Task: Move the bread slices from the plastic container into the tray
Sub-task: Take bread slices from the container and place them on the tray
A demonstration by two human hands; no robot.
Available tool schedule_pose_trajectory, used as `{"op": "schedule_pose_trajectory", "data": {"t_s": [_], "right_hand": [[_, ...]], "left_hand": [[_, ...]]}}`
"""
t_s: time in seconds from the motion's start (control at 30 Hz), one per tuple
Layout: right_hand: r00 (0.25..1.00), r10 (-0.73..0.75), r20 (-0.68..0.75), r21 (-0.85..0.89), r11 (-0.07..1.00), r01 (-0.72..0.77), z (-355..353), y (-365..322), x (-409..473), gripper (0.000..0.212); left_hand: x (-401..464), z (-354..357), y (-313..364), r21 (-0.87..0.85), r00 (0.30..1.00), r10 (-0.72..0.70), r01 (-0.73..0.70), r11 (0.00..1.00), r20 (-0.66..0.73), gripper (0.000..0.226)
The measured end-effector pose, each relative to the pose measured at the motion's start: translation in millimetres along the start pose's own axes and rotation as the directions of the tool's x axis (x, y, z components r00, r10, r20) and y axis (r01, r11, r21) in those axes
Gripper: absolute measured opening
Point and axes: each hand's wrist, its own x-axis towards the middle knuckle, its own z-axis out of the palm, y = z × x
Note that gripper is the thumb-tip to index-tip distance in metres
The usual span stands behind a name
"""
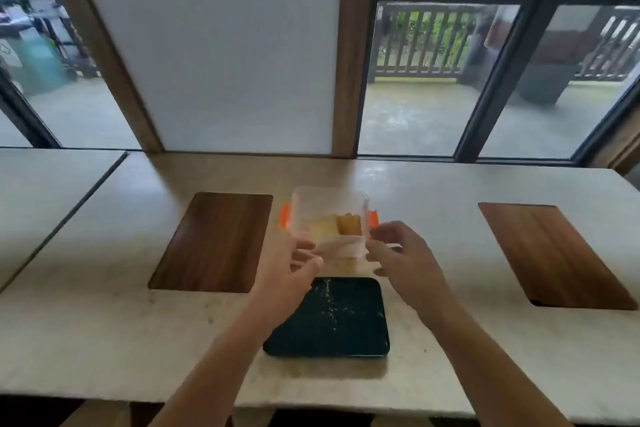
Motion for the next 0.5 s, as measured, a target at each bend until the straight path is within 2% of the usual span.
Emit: {"op": "schedule_pose_trajectory", "data": {"t_s": [0.1,0.27,0.4,0.5], "right_hand": [[0.988,0.145,0.044,-0.072,0.987,-0.142,23.3,33.0,7.9,0.011],[0.934,0.351,0.063,-0.023,0.937,-0.350,50.9,72.8,10.9,0.011],[0.907,0.414,0.083,0.041,0.908,-0.418,64.2,88.5,28.3,0.011],[0.885,0.452,0.109,0.060,0.886,-0.460,63.9,94.8,60.2,0.013]], "left_hand": [[16.4,3.6,-31.6,-0.040,0.990,-0.126,0.128,0.991,0.060,0.019],[36.8,8.3,-81.6,0.017,0.950,-0.280,0.280,0.960,0.137,0.018],[57.1,7.9,-96.5,0.026,0.935,-0.330,0.329,0.944,0.132,0.016],[86.3,14.5,-94.8,-0.047,0.932,-0.348,0.354,0.934,0.099,0.017]]}}
